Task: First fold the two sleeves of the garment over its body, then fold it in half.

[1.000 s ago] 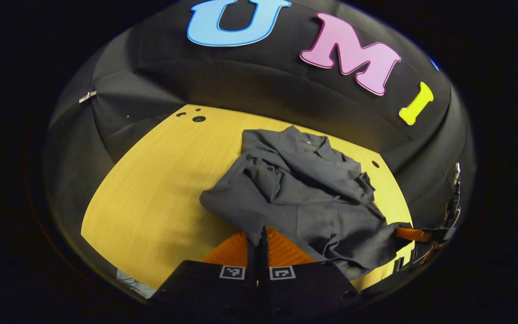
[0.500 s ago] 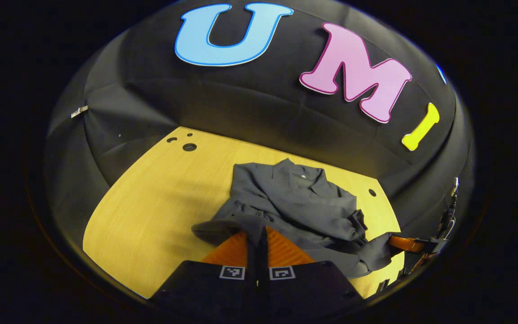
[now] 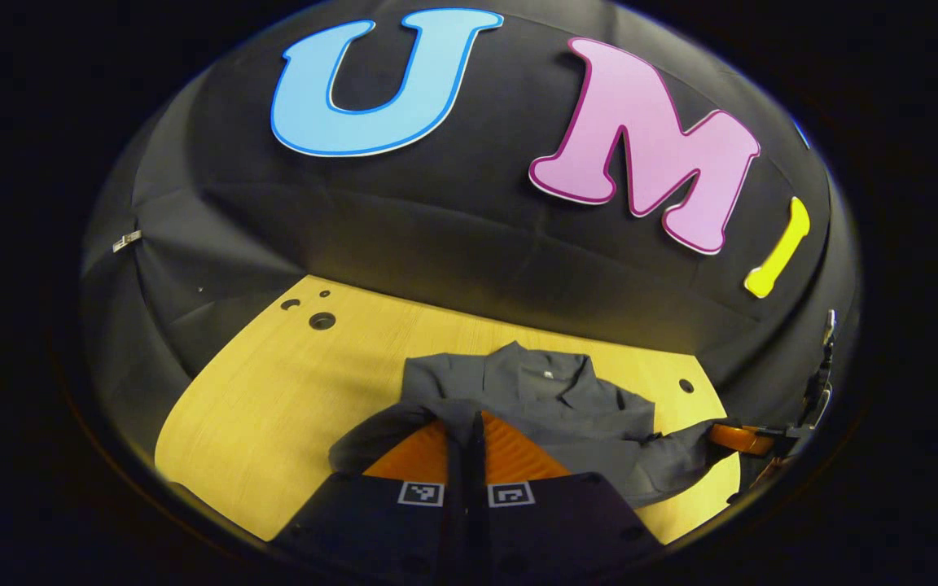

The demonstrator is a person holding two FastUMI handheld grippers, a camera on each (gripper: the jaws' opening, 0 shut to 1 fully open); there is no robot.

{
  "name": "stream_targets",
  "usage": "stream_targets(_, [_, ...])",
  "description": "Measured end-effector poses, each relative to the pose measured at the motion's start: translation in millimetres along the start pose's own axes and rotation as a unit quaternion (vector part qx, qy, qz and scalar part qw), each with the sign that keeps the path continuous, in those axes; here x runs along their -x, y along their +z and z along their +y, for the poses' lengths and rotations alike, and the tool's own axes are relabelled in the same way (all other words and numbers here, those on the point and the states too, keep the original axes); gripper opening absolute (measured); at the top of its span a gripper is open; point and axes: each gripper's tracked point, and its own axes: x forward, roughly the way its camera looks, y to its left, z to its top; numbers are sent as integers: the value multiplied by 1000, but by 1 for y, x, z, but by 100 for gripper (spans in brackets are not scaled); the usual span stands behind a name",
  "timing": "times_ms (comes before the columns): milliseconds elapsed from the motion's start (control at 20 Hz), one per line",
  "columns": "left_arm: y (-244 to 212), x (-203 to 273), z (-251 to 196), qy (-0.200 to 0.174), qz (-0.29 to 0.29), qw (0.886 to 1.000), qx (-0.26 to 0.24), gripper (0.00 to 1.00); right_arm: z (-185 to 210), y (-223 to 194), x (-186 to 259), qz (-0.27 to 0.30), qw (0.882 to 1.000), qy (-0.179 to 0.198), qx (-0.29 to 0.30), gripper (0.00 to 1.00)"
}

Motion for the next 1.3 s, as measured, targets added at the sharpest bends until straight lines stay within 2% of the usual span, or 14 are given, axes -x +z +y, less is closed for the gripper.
stream_targets(450, [31, -93, 18, 4, -8, 1000, 22, 5, -11, 56, -67, -38, 999, -11, -8, 5])
stream_targets(700, [28, -137, 23, -1, -9, 999, 42, 5, -18, 57, -105, -37, 999, -24, -4, 5])
stream_targets(1050, [8, -169, 32, 23, 11, 999, 21, 8, -22, 44, -134, -22, 999, -38, 7, 5])
stream_targets(1150, [9, -166, 31, 28, 11, 999, 14, 13, -21, 40, -135, -16, 999, -39, 9, 10])
stream_targets(1200, [10, -162, 32, 32, 10, 999, 16, 17, -20, 39, -134, -13, 999, -39, 6, 18])
stream_targets(1250, [11, -158, 34, 38, 8, 999, 20, 17, -22, 38, -131, -11, 999, -42, 5, 18])
stream_targets(1300, [12, -154, 35, 40, 5, 999, 22, 22, -21, 39, -130, -11, 999, -42, 4, 20])
